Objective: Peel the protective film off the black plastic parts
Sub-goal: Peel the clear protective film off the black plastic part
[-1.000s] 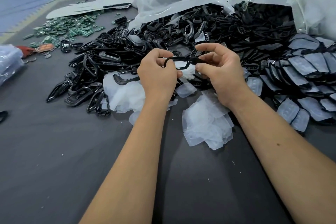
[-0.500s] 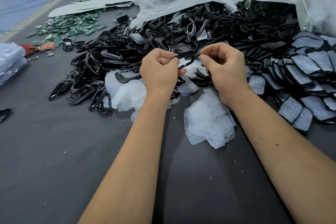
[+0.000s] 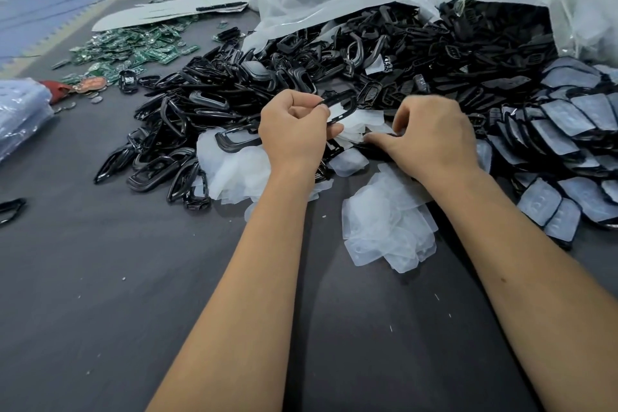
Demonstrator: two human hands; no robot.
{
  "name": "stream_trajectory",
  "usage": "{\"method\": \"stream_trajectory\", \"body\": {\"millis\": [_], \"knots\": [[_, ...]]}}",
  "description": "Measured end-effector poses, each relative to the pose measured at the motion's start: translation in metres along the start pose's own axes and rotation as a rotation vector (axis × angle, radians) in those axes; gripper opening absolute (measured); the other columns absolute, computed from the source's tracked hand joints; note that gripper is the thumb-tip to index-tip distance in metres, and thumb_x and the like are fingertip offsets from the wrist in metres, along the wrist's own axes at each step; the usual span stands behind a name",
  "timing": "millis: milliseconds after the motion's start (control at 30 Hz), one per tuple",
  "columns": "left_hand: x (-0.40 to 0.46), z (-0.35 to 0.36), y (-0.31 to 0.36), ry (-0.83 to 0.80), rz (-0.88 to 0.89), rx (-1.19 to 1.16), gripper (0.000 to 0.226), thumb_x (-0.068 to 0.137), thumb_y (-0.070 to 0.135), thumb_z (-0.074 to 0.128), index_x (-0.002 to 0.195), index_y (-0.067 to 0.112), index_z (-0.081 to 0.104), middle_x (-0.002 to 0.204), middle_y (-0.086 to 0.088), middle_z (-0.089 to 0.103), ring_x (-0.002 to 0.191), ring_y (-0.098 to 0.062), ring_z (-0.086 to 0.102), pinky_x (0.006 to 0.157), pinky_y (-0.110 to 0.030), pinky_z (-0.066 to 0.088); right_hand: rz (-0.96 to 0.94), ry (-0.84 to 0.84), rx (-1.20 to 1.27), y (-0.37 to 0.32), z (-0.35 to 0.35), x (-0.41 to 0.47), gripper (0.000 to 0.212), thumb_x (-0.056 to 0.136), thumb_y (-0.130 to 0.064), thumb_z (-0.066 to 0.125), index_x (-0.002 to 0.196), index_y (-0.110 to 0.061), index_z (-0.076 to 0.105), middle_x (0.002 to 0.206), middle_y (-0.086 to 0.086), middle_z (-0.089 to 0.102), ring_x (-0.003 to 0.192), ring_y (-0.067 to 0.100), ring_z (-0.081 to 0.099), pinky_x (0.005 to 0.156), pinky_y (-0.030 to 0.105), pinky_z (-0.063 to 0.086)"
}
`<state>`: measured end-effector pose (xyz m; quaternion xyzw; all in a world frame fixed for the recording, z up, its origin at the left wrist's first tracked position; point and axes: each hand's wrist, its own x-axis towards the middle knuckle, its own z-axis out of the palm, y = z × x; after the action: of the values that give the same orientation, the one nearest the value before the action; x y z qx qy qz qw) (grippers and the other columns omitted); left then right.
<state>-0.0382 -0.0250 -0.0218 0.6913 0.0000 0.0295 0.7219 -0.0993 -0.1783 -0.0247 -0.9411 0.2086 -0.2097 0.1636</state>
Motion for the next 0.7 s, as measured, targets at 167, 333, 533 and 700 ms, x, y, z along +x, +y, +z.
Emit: {"method": "stream_trajectory", "body": {"millis": [167, 333, 533, 700], "knots": [[-0.001, 0.0, 0.0, 0.002, -0.005, 0.017, 0.008, 0.088, -0.008, 0.066, 0.092, 0.0, 0.068, 0.061, 0.001, 0.057, 0.051, -0.008, 0.068, 0.08, -0.048, 0.065, 0.005, -0.017, 0.05, -0.001, 0.0, -0.003, 0.04, 0.083, -0.059, 0.08, 0.075, -0.022, 0.065, 0.082, 0.005, 0.07, 0.084, 0.027, 0.067, 0.07, 0.033, 0.043], [-0.002, -0.001, 0.002, -0.005, -0.021, 0.013, 0.011, 0.088, -0.008, 0.067, 0.09, 0.003, 0.069, 0.064, -0.002, 0.058, 0.056, -0.018, 0.072, 0.079, -0.047, 0.065, -0.017, 0.05, 0.699, -0.001, 0.002, -0.004, 0.035, 0.094, -0.043, 0.075, 0.081, -0.013, 0.063, 0.065, -0.001, 0.071, 0.048, 0.014, 0.066, 0.053, 0.025, 0.052], [-0.003, -0.001, 0.004, -0.068, -0.001, 0.007, 0.018, 0.086, -0.01, 0.068, 0.09, 0.008, 0.071, 0.072, -0.004, 0.066, 0.062, -0.019, 0.075, 0.083, -0.047, 0.064, -0.049, 0.198, 0.87, -0.001, 0.005, 0.0, 0.031, 0.093, -0.048, 0.075, 0.08, -0.02, 0.078, 0.062, -0.006, 0.065, 0.055, 0.012, 0.055, 0.059, 0.027, 0.047], [-0.004, 0.0, 0.005, -0.132, 0.049, -0.015, 0.022, 0.086, -0.01, 0.066, 0.089, 0.01, 0.072, 0.085, -0.015, 0.074, 0.068, -0.025, 0.077, 0.078, -0.04, 0.065, 0.092, 0.189, 0.995, 0.001, 0.01, 0.006, 0.033, 0.108, -0.039, 0.051, 0.1, -0.021, 0.077, 0.049, -0.021, 0.044, 0.047, 0.002, 0.036, 0.057, 0.022, 0.034]]}}
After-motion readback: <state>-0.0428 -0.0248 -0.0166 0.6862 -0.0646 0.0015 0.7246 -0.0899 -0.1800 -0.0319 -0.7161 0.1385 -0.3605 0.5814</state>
